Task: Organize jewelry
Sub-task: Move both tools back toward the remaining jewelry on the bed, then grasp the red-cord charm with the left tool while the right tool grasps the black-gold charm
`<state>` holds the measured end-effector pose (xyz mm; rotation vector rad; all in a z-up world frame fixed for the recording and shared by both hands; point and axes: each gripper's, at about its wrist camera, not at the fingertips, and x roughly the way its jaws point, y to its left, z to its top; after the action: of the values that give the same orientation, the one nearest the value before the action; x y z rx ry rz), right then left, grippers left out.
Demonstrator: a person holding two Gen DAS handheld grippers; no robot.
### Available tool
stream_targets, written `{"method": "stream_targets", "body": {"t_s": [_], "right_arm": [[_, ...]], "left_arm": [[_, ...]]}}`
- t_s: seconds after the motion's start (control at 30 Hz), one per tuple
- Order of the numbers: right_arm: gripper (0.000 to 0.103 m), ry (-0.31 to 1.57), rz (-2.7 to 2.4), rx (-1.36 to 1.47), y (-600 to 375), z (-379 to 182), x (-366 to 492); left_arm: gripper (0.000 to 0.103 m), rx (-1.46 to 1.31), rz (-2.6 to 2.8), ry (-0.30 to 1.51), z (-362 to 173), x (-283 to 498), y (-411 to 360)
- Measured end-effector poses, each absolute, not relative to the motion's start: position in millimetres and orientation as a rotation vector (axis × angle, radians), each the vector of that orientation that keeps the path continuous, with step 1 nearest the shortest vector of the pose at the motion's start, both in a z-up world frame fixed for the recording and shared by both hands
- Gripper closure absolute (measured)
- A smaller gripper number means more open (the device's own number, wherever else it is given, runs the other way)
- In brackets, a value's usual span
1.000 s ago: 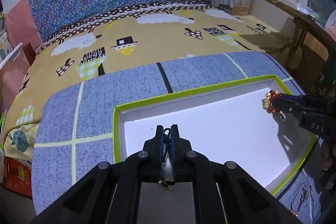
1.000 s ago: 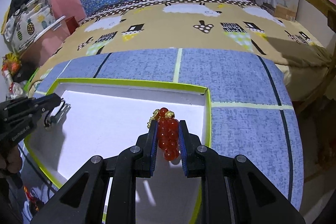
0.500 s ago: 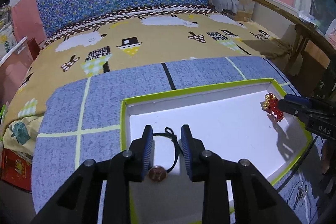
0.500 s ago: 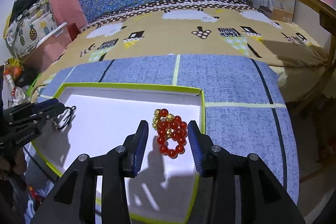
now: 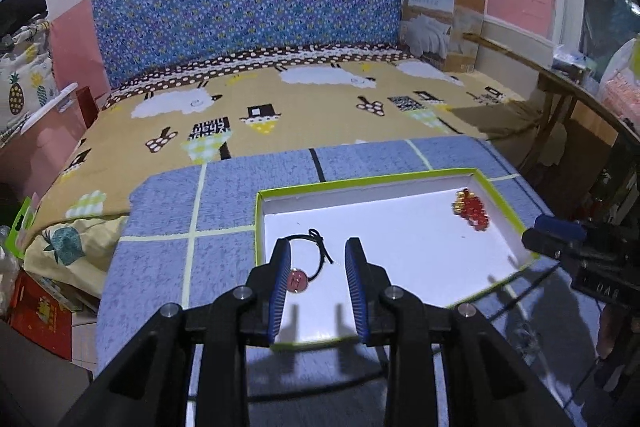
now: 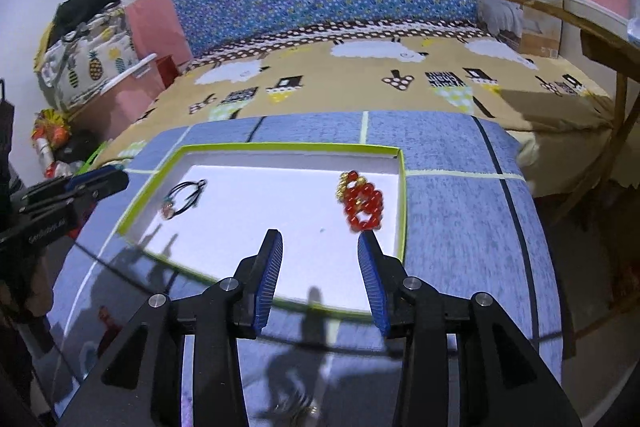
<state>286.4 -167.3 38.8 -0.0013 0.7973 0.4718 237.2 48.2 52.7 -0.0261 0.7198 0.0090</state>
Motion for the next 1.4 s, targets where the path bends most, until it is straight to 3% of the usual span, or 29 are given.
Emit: {"method": "stream_targets", "body": {"t_s": [0.7, 1.4], "right_arm": [[0.063, 0.715, 0.496, 0.004, -191.8, 47.9, 153.8], [0.063, 0.779, 0.509, 0.002, -195.8, 22.2, 111.8]], "left_arm": [[0.072, -0.016, 0.004, 0.637, 46.2, 123.1, 35.0], [0.072, -0.024, -0.048, 0.689, 13.9, 73.8, 31.8]]}}
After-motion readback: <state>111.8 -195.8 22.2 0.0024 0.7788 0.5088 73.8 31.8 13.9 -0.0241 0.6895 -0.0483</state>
